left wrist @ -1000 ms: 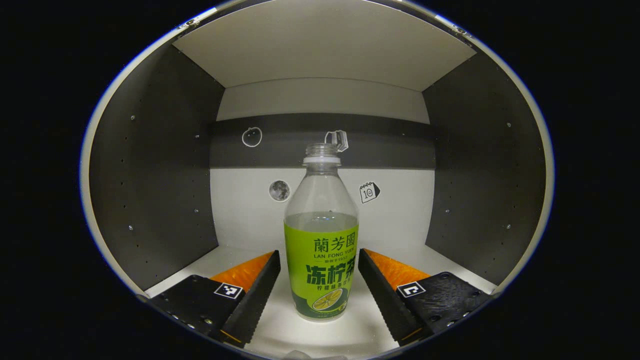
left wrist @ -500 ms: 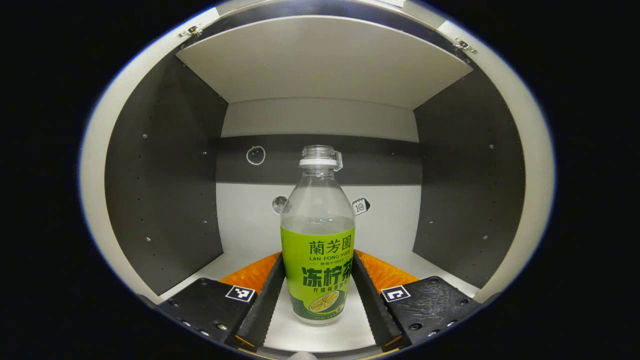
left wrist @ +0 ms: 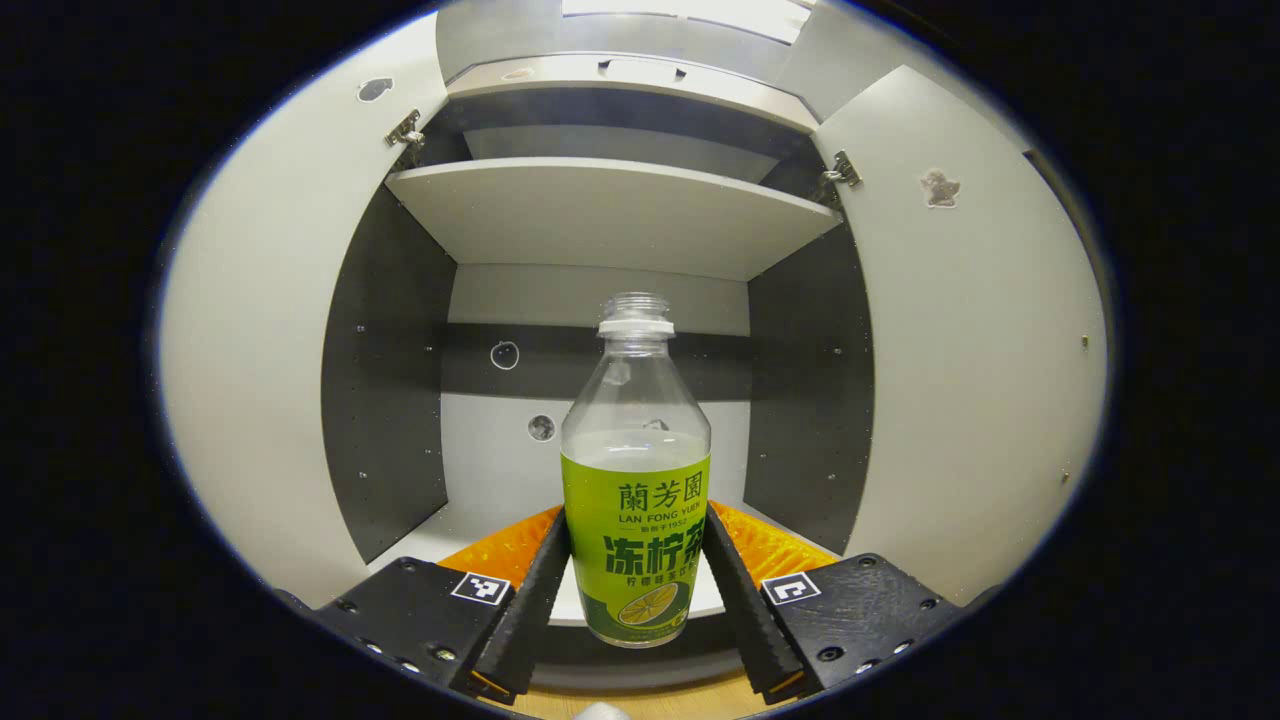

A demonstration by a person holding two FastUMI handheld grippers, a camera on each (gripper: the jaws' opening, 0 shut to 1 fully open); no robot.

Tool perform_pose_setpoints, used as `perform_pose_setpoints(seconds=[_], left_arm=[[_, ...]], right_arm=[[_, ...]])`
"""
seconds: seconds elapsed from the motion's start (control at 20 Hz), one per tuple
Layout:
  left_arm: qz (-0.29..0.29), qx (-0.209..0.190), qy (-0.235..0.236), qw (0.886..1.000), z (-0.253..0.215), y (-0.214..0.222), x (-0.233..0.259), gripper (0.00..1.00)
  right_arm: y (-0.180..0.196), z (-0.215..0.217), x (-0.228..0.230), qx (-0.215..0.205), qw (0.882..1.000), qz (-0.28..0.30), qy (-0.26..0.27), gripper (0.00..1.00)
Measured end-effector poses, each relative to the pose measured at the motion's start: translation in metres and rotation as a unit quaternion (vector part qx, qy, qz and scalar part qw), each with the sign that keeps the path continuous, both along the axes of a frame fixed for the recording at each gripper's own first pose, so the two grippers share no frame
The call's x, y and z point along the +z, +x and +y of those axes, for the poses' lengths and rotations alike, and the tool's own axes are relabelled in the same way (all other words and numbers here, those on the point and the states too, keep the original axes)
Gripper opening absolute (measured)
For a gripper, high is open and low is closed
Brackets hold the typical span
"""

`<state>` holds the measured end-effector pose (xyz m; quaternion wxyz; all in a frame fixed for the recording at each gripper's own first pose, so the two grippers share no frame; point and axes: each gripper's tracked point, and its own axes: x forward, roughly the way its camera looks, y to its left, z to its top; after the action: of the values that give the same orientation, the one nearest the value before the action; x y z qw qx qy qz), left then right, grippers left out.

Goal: Grasp the bottle in the cabinet with the left hand and place it on the coaster, then close the right door with the right hand and the left door with the left hand.

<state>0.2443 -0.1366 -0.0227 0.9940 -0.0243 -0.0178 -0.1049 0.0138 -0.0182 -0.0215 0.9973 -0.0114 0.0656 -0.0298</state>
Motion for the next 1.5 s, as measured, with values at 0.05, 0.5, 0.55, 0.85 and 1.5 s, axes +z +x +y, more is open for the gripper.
perform_pose_setpoints(seconds=[0.05, 0.5, 0.55, 0.85, 1.5], left_arm=[[0.002, -0.006, 0.000, 1.000, -0.001, -0.017, -0.003, 0.76], [0.040, -0.059, 0.006, 0.997, -0.008, -0.121, -0.092, 0.76], [0.043, -0.064, 0.009, 0.997, -0.007, -0.129, -0.105, 0.76], [0.055, -0.097, 0.014, 0.994, -0.014, -0.176, -0.189, 0.76], [0.072, -0.140, 0.009, 0.987, -0.032, -0.208, -0.303, 0.77]], right_arm=[[-0.003, -0.001, -0.004, -0.002, 1.000, 0.002, 0.001, 0.99], [-0.020, -0.015, -0.024, -0.009, 1.000, 0.022, 0.013, 0.99], [-0.020, -0.017, -0.025, -0.011, 1.000, 0.024, 0.014, 0.99], [-0.028, -0.032, -0.031, -0.025, 0.999, 0.037, 0.002, 1.00], [-0.038, -0.034, -0.054, -0.031, 0.995, 0.087, -0.029, 0.99]])
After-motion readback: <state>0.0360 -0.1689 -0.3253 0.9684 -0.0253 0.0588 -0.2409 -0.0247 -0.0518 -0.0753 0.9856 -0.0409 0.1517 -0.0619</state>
